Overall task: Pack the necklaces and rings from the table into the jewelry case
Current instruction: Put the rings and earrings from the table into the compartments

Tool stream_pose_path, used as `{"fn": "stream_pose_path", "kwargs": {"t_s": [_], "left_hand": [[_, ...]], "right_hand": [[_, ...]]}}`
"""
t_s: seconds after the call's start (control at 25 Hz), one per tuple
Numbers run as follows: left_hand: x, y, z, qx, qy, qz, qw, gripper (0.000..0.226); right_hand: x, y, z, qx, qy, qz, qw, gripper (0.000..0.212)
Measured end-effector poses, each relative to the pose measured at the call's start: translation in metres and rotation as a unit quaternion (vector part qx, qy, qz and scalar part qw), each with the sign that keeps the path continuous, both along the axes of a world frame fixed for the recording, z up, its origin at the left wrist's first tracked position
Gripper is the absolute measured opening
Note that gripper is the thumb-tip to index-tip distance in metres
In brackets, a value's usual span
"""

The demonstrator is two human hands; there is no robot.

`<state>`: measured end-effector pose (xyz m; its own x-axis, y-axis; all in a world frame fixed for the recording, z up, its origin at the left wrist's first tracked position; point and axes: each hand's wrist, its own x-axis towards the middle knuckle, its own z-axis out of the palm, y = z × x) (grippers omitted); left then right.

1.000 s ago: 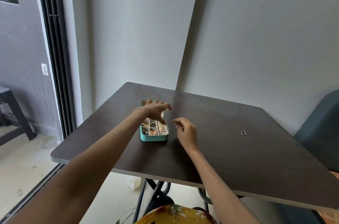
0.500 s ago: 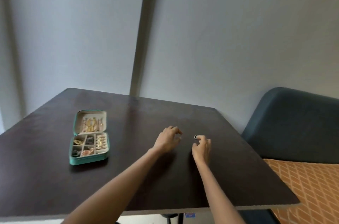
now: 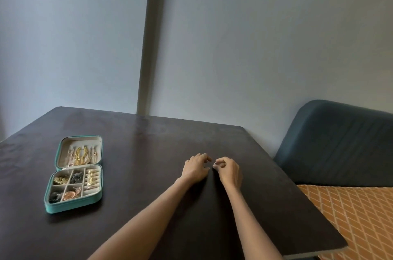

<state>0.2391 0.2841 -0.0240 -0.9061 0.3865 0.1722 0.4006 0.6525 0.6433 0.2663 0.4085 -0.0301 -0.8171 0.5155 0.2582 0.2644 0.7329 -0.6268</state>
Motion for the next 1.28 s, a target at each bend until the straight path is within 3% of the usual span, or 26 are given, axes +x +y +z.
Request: {"fn": "stream_pose_path", "kwargs": {"t_s": [0.16,0.44,0.68,0.8,1.08,1.28], "left_hand": [[0.005,-0.007,0.0,0.093,-0.025,0.03,0.995,0.03],[0.019,-0.038,0.005,0.189,0.0,0.007,0.982,0.008],[0.013,-0.099,0.016,0.155,0.032,0.027,0.987,0.005],[0.015,-0.127,0.025,0.146,0.039,0.026,0.988,0.003],[0.021,-0.179,0.036,0.216,0.043,0.023,0.975,0.016],[0.024,-0.197,0.038,0.216,0.032,0.025,0.976,0.012]], "right_hand": [[0.013,0.001,-0.001,-0.207,0.102,0.063,0.971,0.006],[0.037,-0.036,0.008,-0.372,0.181,0.156,0.897,0.008],[0.042,-0.075,0.028,-0.312,0.119,0.275,0.902,0.015],[0.042,-0.104,0.035,-0.307,0.137,0.284,0.898,0.021],[0.044,-0.155,0.039,-0.285,0.163,0.31,0.892,0.028],[0.042,-0.17,0.04,-0.253,0.168,0.317,0.899,0.023]]}}
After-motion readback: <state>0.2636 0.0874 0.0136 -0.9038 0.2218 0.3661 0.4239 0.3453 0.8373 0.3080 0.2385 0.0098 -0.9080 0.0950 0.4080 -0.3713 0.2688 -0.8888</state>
